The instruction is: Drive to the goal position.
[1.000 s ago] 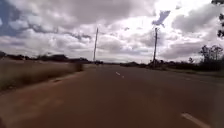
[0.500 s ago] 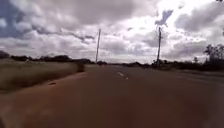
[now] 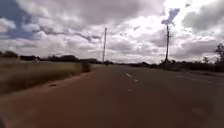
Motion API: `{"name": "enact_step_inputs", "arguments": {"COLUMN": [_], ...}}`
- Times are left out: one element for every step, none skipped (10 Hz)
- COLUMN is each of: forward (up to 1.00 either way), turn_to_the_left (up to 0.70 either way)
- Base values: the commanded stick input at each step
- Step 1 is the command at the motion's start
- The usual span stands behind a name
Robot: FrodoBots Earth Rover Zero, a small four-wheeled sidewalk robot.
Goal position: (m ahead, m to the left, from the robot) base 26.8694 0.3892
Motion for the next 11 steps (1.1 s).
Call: {"name": "enact_step_inputs", "arguments": {"forward": [0.85, 0.85, 0.85, 0.85, 0.85, 0.85, 0.85, 0.85, 0.84, 0.82, 0.85], "turn_to_the_left": [0.0, 0.0, 0.0, 0.0, 0.0, 0.0, 0.0, 0.0, 0.0, 0.0, 0.0]}}
